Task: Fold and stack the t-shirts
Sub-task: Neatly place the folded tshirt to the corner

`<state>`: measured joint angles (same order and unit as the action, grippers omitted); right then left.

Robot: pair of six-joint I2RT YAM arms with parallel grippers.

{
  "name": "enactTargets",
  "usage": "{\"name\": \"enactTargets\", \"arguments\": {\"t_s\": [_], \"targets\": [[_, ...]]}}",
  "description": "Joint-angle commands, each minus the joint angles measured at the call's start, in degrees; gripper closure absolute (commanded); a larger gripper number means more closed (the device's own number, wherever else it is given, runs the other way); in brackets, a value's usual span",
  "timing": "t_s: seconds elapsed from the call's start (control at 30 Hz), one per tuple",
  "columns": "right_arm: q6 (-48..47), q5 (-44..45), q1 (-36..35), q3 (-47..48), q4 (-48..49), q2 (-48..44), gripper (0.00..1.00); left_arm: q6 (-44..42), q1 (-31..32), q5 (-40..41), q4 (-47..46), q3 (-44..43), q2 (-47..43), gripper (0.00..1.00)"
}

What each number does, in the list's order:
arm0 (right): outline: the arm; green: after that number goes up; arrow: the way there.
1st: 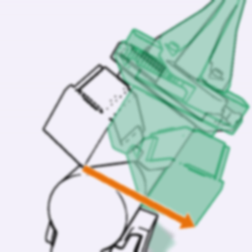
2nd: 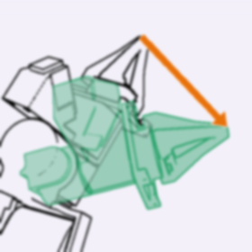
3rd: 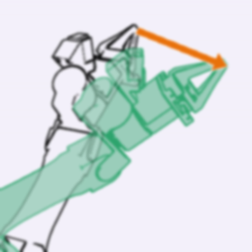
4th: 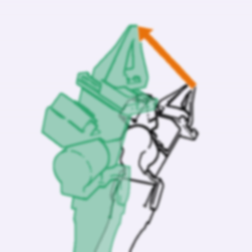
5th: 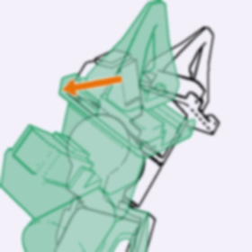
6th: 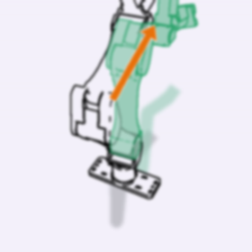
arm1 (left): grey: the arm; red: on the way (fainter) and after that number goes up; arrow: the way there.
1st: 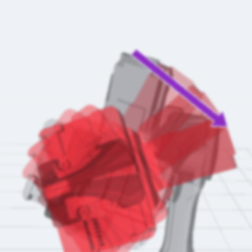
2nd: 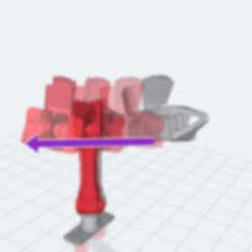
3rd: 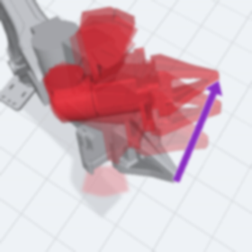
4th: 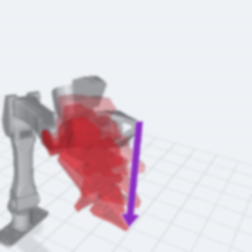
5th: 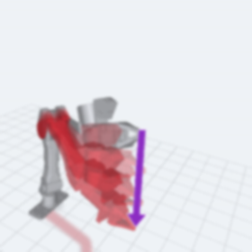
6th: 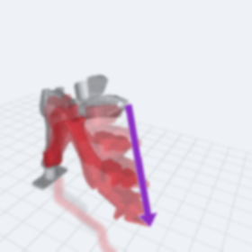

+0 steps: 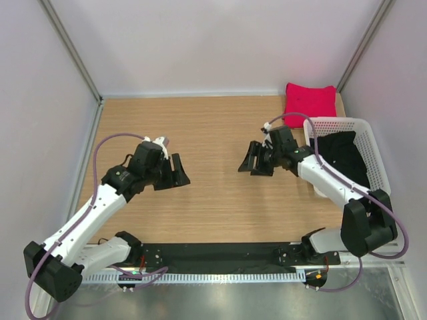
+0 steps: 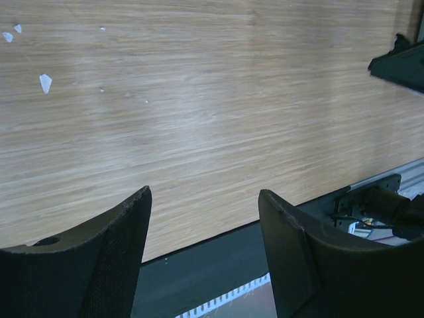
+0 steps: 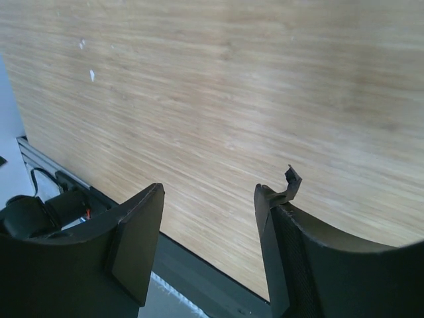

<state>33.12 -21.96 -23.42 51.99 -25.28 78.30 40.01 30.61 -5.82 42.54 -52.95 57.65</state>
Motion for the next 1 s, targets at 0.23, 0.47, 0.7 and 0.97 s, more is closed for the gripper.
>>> {"name": "enactTargets", "arguments": {"t_s": [0.23, 0.47, 0.7, 0.97], "targets": [[-10.43, 1.73, 25.50, 25.68, 0.05, 14.22, 0.32, -4.76, -0.29, -5.68, -4.30, -1.64, 0.53, 0.33], [-15.37, 1.92, 36.67, 52.32, 0.49, 35.23, 0.24, -7.40, -0.29, -8.32, -6.51, -0.05, 2.47, 0.32], [-23.18, 6.48, 41.96, 72.27, -5.65, 51.41, 0.21, -11.97, -0.20, -7.80, -4.93, -1.46, 4.14, 0.32], [-29.42, 7.02, 45.13, 79.84, -5.84, 59.67, 0.16, -13.99, -0.29, -6.04, -2.56, -1.80, 6.68, 0.32]]}}
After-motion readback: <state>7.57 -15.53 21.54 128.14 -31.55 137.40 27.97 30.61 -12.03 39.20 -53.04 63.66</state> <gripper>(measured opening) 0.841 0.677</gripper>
